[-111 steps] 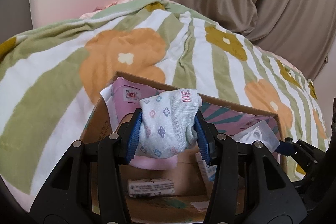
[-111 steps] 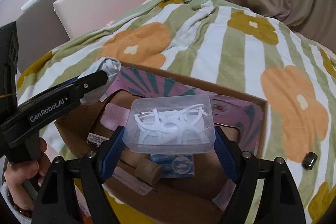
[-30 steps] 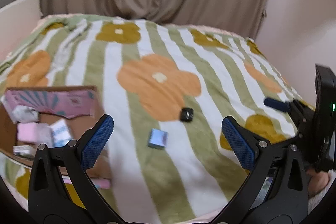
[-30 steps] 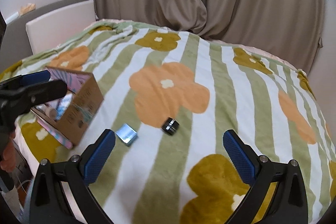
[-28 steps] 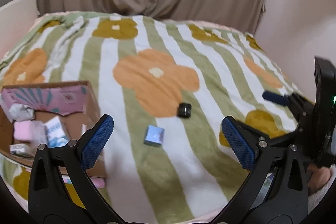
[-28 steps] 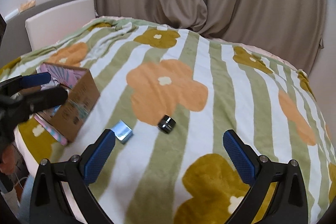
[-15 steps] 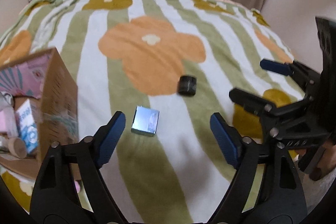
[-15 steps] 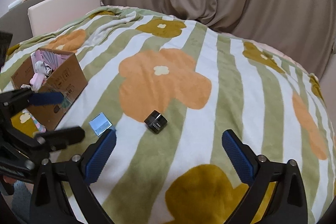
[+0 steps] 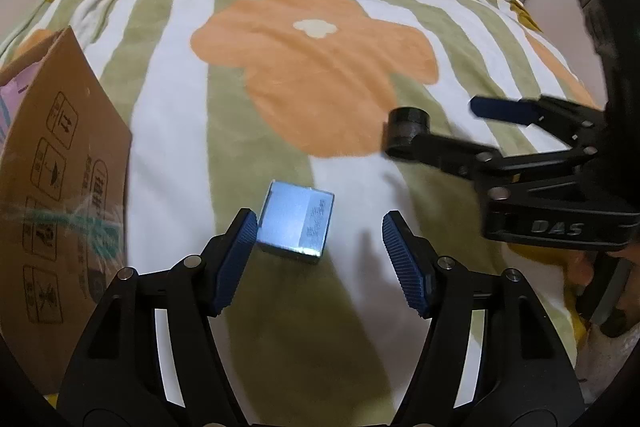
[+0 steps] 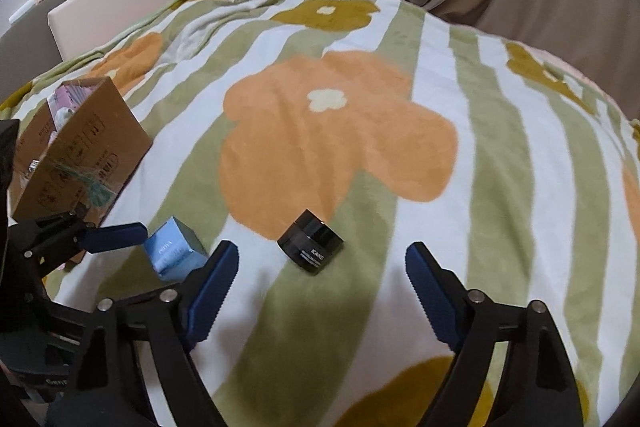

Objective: Organize objects
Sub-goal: 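Move both tools back to the silver cube and black jar, then grasp the silver cube with the left tool while the right tool grasps the black jar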

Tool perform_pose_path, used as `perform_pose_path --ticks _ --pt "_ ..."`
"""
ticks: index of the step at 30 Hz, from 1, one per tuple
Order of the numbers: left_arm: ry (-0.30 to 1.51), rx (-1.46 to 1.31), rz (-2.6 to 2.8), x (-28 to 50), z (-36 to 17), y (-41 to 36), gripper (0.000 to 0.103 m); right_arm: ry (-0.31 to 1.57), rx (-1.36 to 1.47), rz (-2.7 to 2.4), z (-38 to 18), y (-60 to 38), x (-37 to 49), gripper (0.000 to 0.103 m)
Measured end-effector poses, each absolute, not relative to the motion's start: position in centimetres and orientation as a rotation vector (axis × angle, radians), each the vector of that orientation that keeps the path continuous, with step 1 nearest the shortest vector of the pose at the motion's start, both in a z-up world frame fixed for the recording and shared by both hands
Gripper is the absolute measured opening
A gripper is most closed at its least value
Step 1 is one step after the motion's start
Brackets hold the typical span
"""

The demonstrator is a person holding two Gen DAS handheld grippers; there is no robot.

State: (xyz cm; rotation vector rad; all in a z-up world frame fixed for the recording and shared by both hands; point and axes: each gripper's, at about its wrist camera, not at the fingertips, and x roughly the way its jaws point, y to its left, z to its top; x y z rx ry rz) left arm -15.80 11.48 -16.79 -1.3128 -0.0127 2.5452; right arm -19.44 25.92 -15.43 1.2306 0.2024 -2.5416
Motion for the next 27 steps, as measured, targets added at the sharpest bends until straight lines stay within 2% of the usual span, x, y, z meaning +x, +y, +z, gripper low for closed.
perform_pose_path --ticks 2,12,15,19,21,27 --pt "-0.024 -1.322 2.542 -16.1 -17.0 11.3 0.054 0.188 1.252 -2.524 -16.3 25.8 -20.0 0.074" --pt "-0.044 -1.357 2.552 -16.6 -18.8 11.2 0.054 0.167 1.279 -2.495 -17.8 25.8 -21.3 0.072" --pt "-0.033 -1.362 2.551 -16.8 -19.1 11.3 0.048 0.169 1.288 -2.486 -18.2 25.7 -21.6 0.070" --pt "-0.027 -1.369 2.557 -17.0 -19.4 11.2 0.040 0.177 1.307 -2.469 -18.7 25.4 -22.1 0.063" --pt "-0.037 -1.371 2.550 -17.1 -19.5 11.0 0.039 0.183 1.318 -2.462 -18.9 25.4 -22.3 0.060" --pt "-0.025 -1.376 2.560 -16.9 -19.2 11.0 0.038 0.177 1.338 -2.451 -18.9 25.4 -22.7 0.042"
